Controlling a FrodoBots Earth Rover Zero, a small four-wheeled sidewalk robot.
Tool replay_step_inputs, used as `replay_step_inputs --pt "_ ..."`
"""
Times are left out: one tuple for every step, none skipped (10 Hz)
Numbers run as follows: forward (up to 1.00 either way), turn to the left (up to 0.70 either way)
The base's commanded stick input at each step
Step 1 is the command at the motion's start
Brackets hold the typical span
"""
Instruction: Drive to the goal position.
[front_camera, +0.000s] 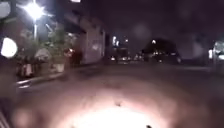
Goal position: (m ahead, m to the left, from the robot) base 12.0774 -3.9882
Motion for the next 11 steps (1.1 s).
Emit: replay_step_inputs --pt "0.70 0.00" --pt "0.70 0.00" --pt "0.70 0.00" --pt "0.70 0.00" --pt "0.70 0.00" --pt "0.70 0.00" --pt "0.70 0.00" --pt "0.70 0.00" --pt "0.70 0.00" --pt "0.70 0.00" --pt "0.70 0.00"
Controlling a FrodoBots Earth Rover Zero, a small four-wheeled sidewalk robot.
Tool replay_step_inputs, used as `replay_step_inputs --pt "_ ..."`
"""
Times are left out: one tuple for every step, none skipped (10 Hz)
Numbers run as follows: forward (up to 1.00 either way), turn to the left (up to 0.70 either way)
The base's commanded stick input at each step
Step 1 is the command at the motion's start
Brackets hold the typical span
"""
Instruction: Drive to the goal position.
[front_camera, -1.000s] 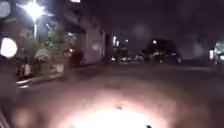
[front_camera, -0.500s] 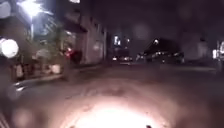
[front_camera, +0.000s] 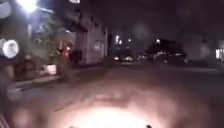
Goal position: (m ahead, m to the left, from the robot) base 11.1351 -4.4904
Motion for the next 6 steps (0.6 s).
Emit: replay_step_inputs --pt "0.70 0.00" --pt "0.70 0.00" --pt "0.70 0.00" --pt "0.70 0.00" --pt "0.70 0.00" --pt "0.70 0.00"
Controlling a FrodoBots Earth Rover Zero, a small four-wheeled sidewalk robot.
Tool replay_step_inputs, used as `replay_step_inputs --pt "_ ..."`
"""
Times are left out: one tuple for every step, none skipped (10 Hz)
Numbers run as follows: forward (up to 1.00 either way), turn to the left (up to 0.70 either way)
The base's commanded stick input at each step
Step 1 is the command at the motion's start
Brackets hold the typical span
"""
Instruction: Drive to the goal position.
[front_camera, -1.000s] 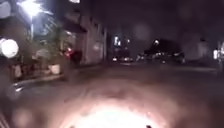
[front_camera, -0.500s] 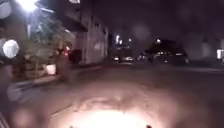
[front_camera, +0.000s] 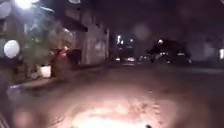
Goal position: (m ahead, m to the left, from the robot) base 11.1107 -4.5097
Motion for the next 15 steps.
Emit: replay_step_inputs --pt "0.70 0.00" --pt "0.70 -0.01" --pt "0.70 -0.11" --pt "0.70 -0.31" --pt "0.70 -0.31" --pt "0.70 -0.30" --pt "0.70 -0.14" --pt "0.70 -0.01" --pt "0.70 0.00" --pt "0.70 0.00" --pt "0.70 0.00" --pt "0.70 0.00" --pt "0.70 0.00" --pt "0.70 0.00" --pt "0.70 0.00"
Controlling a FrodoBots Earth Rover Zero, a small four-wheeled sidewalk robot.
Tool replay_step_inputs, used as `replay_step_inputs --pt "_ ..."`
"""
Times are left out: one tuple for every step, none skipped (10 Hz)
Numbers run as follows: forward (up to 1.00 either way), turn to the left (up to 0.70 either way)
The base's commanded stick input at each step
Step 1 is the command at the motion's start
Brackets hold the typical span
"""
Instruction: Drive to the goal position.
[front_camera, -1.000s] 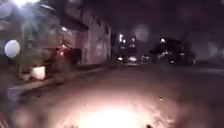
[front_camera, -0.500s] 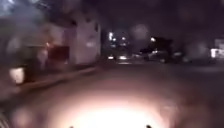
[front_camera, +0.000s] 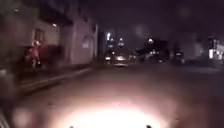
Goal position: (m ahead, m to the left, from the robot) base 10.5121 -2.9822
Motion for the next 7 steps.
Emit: replay_step_inputs --pt "0.70 0.00" --pt "0.70 0.00" --pt "0.70 0.00" --pt "0.70 0.00" --pt "0.70 0.00" --pt "0.70 0.00" --pt "0.70 0.00"
